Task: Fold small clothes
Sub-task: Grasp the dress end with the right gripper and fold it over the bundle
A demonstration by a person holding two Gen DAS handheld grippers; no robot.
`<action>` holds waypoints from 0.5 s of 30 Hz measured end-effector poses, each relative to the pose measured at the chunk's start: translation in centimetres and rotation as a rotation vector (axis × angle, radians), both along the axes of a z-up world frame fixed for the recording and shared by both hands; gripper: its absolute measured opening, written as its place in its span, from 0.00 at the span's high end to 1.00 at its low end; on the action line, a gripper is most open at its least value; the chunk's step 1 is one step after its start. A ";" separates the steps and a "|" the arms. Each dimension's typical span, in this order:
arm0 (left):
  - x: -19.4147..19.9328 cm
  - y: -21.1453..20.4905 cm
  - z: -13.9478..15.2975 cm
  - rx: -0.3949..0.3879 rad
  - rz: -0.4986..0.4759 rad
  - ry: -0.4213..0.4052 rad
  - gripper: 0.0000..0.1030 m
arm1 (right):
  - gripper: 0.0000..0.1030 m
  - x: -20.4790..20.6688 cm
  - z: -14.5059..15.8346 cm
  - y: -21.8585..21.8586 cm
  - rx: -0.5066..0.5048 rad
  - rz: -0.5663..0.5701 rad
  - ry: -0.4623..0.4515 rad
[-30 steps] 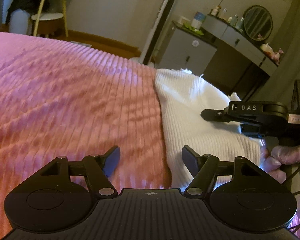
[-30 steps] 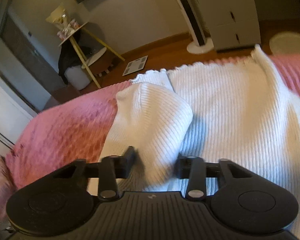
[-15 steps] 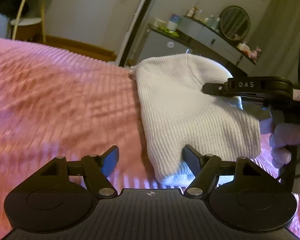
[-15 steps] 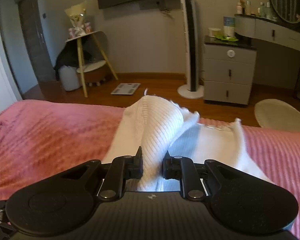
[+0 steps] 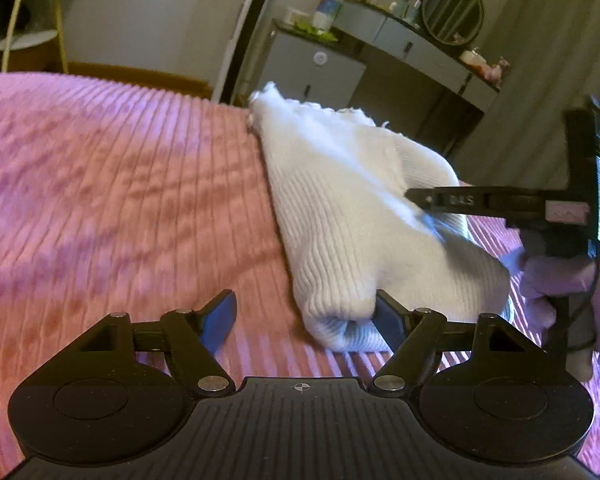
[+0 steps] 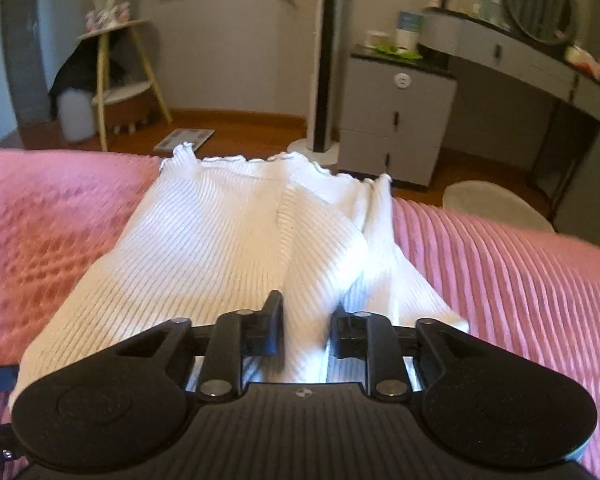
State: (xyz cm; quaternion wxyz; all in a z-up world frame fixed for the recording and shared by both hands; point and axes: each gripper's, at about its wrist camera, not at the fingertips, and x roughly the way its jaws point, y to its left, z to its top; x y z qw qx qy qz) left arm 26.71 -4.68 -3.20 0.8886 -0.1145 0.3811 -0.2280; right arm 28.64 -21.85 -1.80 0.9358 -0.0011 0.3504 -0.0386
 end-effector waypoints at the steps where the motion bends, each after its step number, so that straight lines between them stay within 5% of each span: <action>1: 0.1 0.2 0.1 -0.015 0.006 0.008 0.22 | 0.68 -0.8 0.4 -0.3 0.032 -0.020 -0.016; 5: -0.2 0.9 1.1 -0.050 0.017 -0.034 0.25 | 0.60 -5.2 1.4 -2.5 0.235 -0.085 -0.060; 9: -0.3 1.0 1.4 -0.037 0.023 -0.047 0.24 | 0.60 -8.7 0.1 -3.9 0.401 -0.113 -0.009; 15: -0.8 1.1 1.4 -0.026 0.010 -0.020 0.24 | 0.60 -9.5 -1.3 -5.9 0.644 -0.122 0.002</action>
